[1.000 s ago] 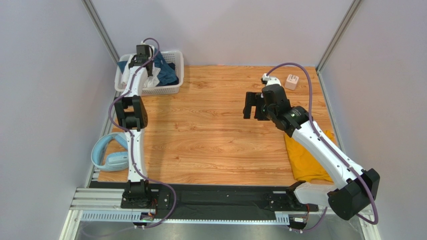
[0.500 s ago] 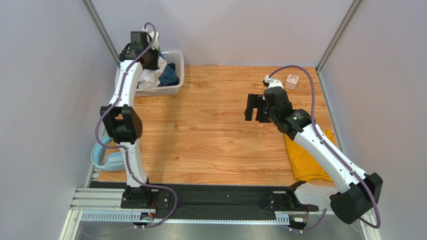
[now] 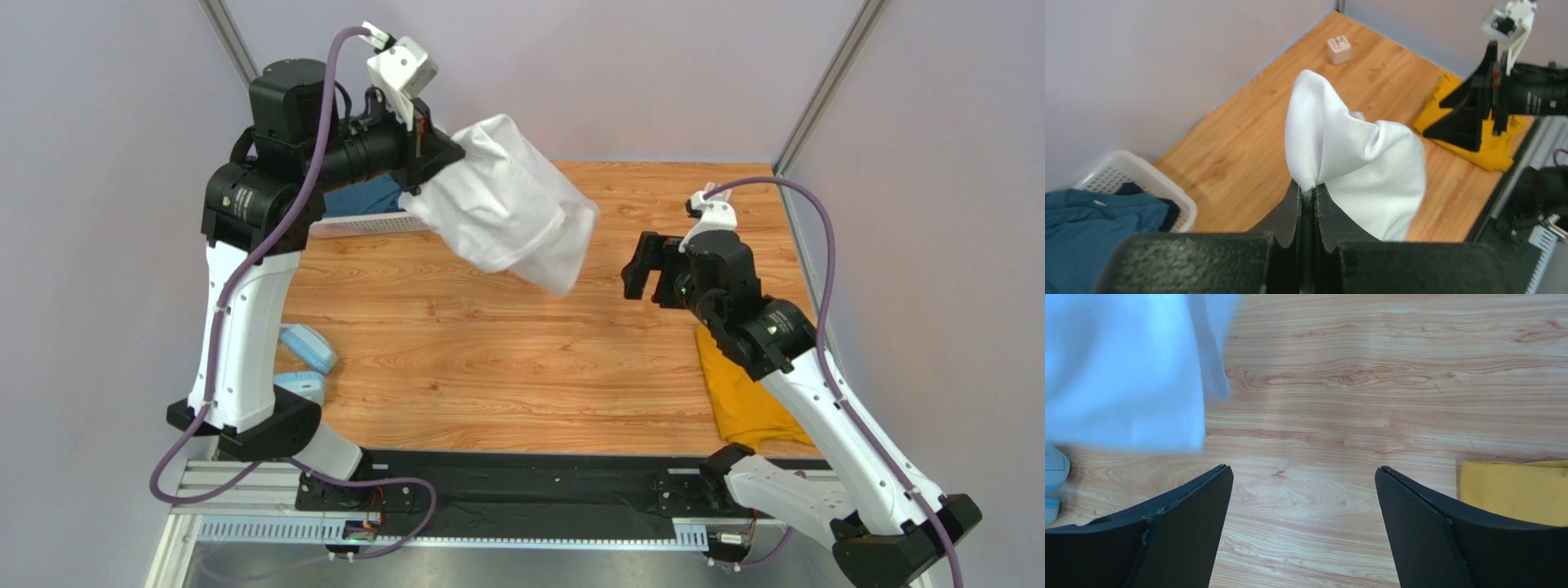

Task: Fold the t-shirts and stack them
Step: Move the tshirt to the center of the board

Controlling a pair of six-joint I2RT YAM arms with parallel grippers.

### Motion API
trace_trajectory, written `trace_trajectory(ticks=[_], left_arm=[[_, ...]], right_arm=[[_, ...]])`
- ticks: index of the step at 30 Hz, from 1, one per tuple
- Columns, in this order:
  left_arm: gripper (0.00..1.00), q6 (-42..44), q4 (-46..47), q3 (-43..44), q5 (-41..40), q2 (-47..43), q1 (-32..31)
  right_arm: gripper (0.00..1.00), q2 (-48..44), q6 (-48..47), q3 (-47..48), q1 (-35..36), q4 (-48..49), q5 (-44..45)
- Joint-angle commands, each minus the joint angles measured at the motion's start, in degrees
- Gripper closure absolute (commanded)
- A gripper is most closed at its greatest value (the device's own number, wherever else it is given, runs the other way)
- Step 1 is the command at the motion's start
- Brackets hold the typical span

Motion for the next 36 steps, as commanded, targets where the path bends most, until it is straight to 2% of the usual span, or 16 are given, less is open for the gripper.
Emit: trace_trajectory(ticks=[1,5,6,8,9,13,14,15,17,19,25,31,36], left_arm=[[1.00,1.97,-5.51,-7.06,8.51,1.43,-0.40],[1.00,4.69,-4.29,-23.21,10.38,-2.25,-0.40],[1.00,5.22,-2.46,-30.56,9.86,-3.14,-0.31],[1.00,6.88,-0.08,-38.24,8.72,-4.90,-0.40],[1.00,7.33,1.94,-44.72,8.45,-6.21,-0.31],[1.00,9.79,3.54,-55.40,7.14,-7.10,-0.05],[0.98,10.84,3.71,-56.90,7.13,-6.93,0.13],[0.81,11.37,3.63,-59.35,7.04,-6.75,0.39],[0.78,12.07,3.89,-61.21,6.26,-6.66,1.44],[0.81,11.12,6.34,-63.76,4.94,-7.10,2.93],[0.85,9.88,9.52,-67.10,4.32,-8.59,10.41],[0.87,8.92,11.36,-69.04,4.23,-9.47,11.47],[0.88,8.04,11.89,-68.25,4.49,-9.12,11.47]], right_arm=[[0.07,-3.51,1.03,0.42,0.08,-0.14,3.59],[0.07,-4.74,0.95,-0.02,0.08,-0.49,4.47],[0.07,-4.83,0.95,-0.37,0.08,-0.49,4.56],[0.07,-4.92,0.95,-0.81,0.08,-0.49,4.65],[0.07,-4.66,0.95,-0.99,0.08,-0.49,4.13],[0.07,-3.17,0.95,-1.78,0.08,-0.66,2.98],[0.06,-2.82,0.77,-1.87,0.00,-0.58,2.55],[0.05,-2.20,0.77,-1.96,0.08,-0.58,2.19],[0.05,-1.50,0.51,-2.04,0.08,-0.75,0.62],[0.04,-0.36,0.16,-2.22,0.00,-1.28,-0.79],[0.00,3.69,2.61,-6.17,0.43,-3.30,-16.51],[0.05,3.51,4.99,-15.75,3.86,2.05,-25.14],[0.04,12.20,2.88,-15.76,9.65,4.25,-29.44]])
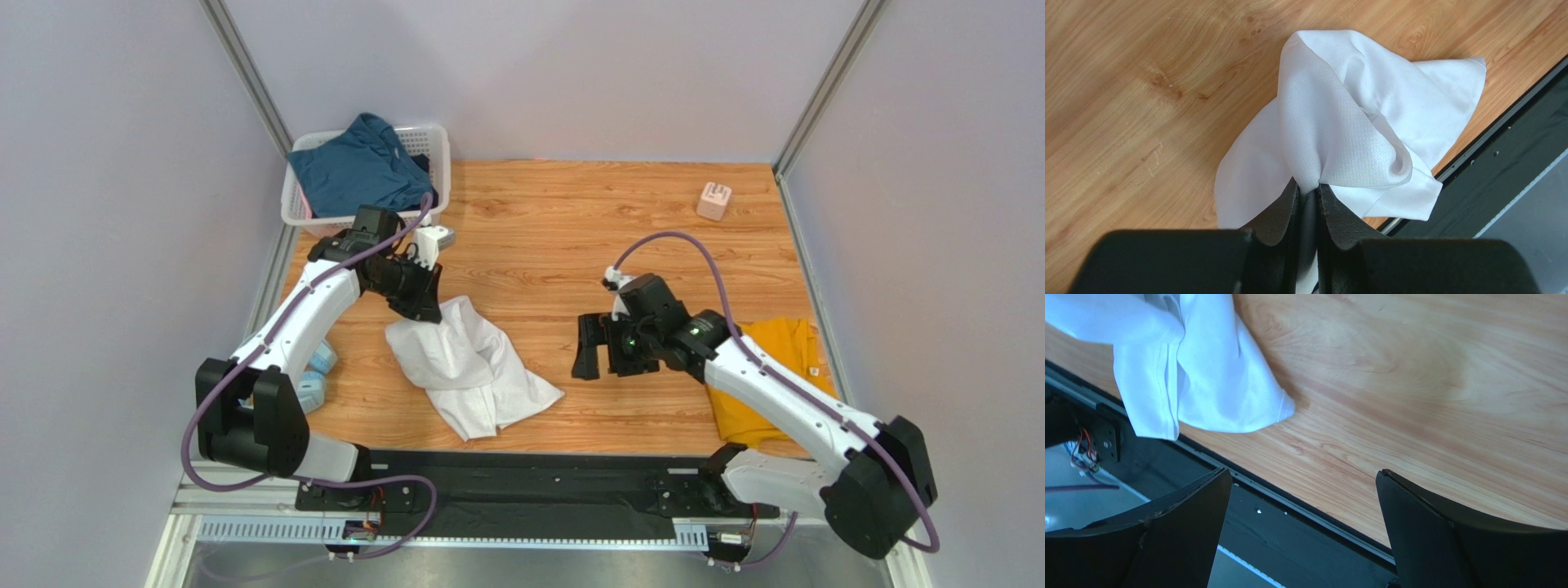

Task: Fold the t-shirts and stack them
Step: Move the tshirt to the center of the board, then flatten out the tshirt

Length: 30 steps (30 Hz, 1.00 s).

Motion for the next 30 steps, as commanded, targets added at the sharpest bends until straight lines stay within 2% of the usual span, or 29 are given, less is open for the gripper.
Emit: trace_trajectory(ticks=[1,6,17,24,27,28,30], left_arm=[[0.89,-0.82,2.42,0.75,0.84,-1.76,-0.01],[0.90,-1.70,2.69,0.93,1.11,-1.93,-0.01],[0.91,-1.79,3.04,0.31,1.11,-2.28,-0.01],[0.91,-1.79,3.04,0.05,1.37,-3.25,-0.01],[0.91,-1.61,3.04,0.14,1.20,-3.43,-0.01],[0.91,-1.61,3.13,0.14,1.28,-3.34,-0.01],[0.90,-1.79,3.13,0.05,1.20,-3.16,-0.01]], right_arm=[[0.04,6.76,-0.73,1.27,4.43,5.72,-7.26],[0.05,14.68,1.20,2.42,7.26,11.69,-12.18],[0.21,23.21,3.67,0.57,7.43,20.66,-15.53],[0.31,28.14,4.37,0.48,7.34,23.04,-17.11],[0.47,28.75,4.63,0.31,7.34,23.65,-17.55],[0.59,28.76,4.72,0.22,7.34,23.65,-17.64],[0.73,28.32,4.81,0.04,7.43,23.74,-17.64]])
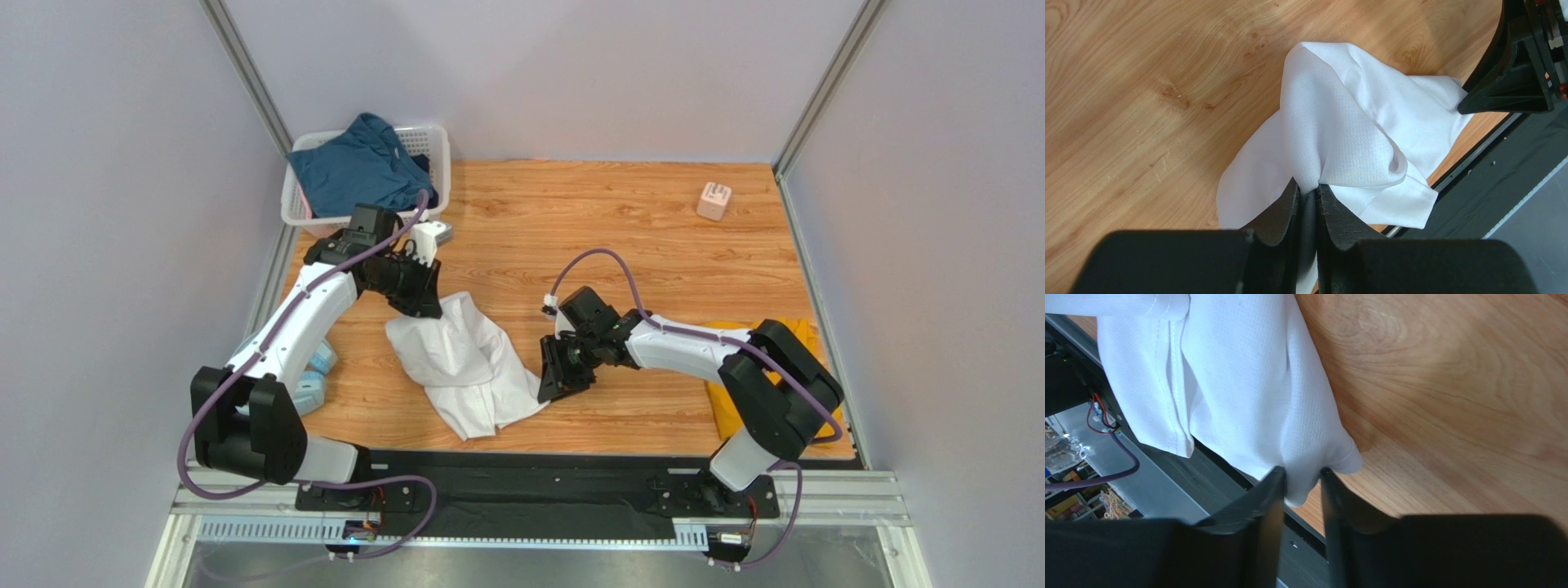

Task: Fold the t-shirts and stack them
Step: Flatten out the tshirt

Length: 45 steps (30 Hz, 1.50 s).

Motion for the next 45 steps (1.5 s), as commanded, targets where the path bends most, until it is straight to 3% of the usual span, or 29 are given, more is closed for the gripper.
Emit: trace_trajectory(ticks=[1,3,9,15,17,21,24,30,31,33,36,41,45], left_arm=[[0.90,-0.47,1.64,0.05,1.15,-1.46,-0.03],[0.91,-0.74,1.82,-0.04,1.50,-1.46,-0.03],[0.93,-1.44,0.86,2.15,2.73,-3.30,-0.03],[0.92,-1.97,-6.96,15.59,7.38,-5.67,-0.21],[0.91,-2.06,-10.04,20.60,10.27,-6.64,-0.12],[0.88,-1.09,-13.99,22.55,15.56,-10.58,-0.21],[0.80,0.66,-14.35,15.90,17.24,-13.57,-0.29],[0.55,7.52,-14.36,2.02,14.26,-16.66,-0.29],[0.29,7.78,-13.57,0.16,12.16,-17.01,-0.29],[0.01,9.36,-12.08,-4.23,10.83,-17.28,-0.29],[0.00,10.51,-11.54,-4.44,7.14,-16.14,-0.29],[0.00,10.69,-14.70,2.15,14.60,-16.31,-4.76],[0.00,9.98,-13.13,2.52,6.10,-13.24,-26.15]], right_arm=[[0.88,-0.60,0.77,-0.02,0.07,3.02,-1.55],[1.00,-2.09,0.51,0.24,0.15,2.06,-0.85],[1.00,-11.48,-4.75,8.40,0.07,-10.40,8.01],[1.00,-26.16,-8.81,24.29,0.07,-25.53,18.30],[1.00,-30.11,-9.08,26.86,0.07,-28.87,19.97],[1.00,-34.78,-7.94,28.98,0.07,-32.92,21.38],[1.00,-37.95,-6.62,25.91,0.07,-33.54,22.79],[1.00,-37.87,-5.83,21.34,0.07,-33.02,24.29],[1.00,-37.69,-5.74,21.34,0.07,-32.84,24.29],[1.00,-37.52,-6.09,21.34,0.07,-32.75,24.37],[1.00,-36.81,-6.35,21.77,0.07,-32.84,24.72],[1.00,-35.23,-6.97,22.21,0.07,-32.57,25.78],[1.00,-32.51,-8.37,22.30,-2.99,-31.61,28.59]])
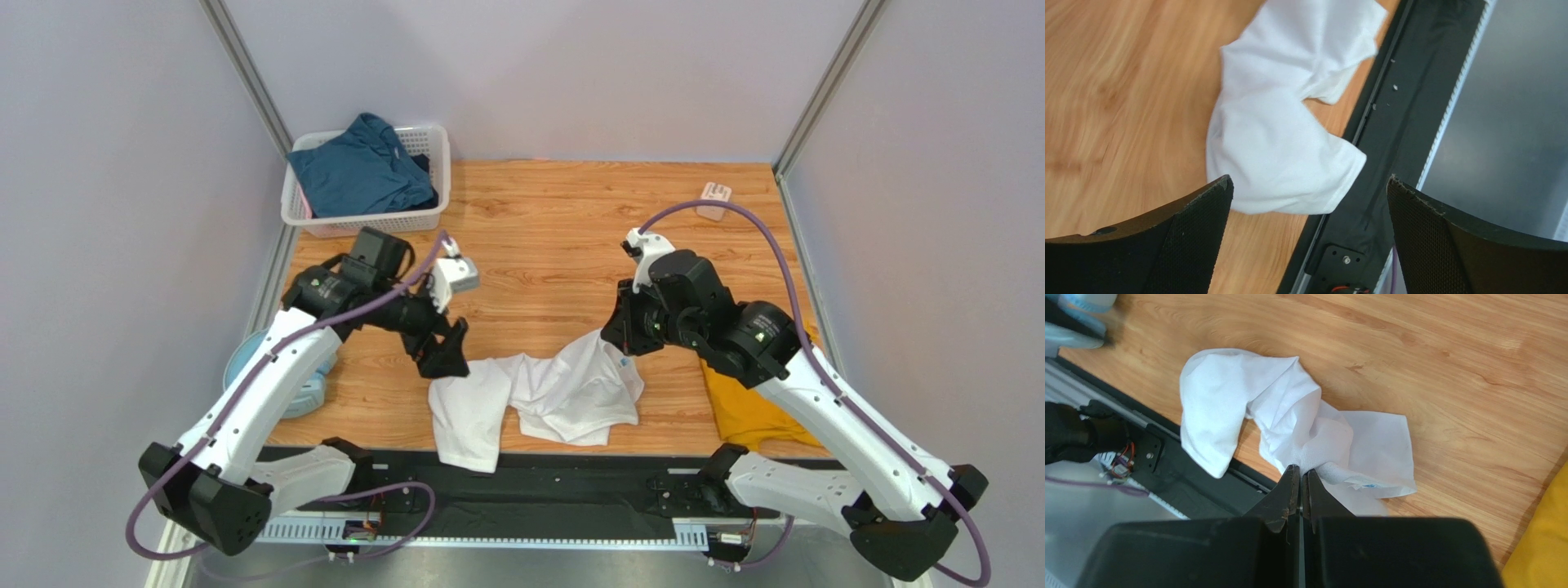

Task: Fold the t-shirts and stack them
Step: Flatten out the tshirt

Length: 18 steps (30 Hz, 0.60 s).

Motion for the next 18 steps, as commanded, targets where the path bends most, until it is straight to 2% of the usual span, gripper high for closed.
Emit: trace_trajectory(ticks=[1,3,4,8,13,18], left_arm=[[0.00,2.31,1.19,0.44,-6.85,2.76,-18.99],[0.00,2.93,1.72,-1.23,-10.55,6.18,-25.93],[0.00,3.02,2.07,-1.76,-11.53,7.24,-27.19],[0.00,2.84,4.44,-4.57,-15.05,11.55,-30.19],[0.00,1.44,9.89,-9.84,-18.48,11.74,-30.80],[0.00,0.73,15.78,-14.51,-25.76,10.94,-37.30]], right_arm=[[1.00,2.72,-2.10,1.71,-3.64,2.51,3.17],[1.00,4.75,-2.71,0.75,-7.06,3.91,3.00],[1.00,5.45,-3.15,0.40,-8.29,4.35,2.56],[1.00,8.53,-3.86,-1.45,-15.32,6.90,-1.22],[1.00,12.13,-2.90,-1.89,-20.08,9.80,-4.73],[1.00,17.57,-1.49,0.21,-23.68,12.62,-6.92]])
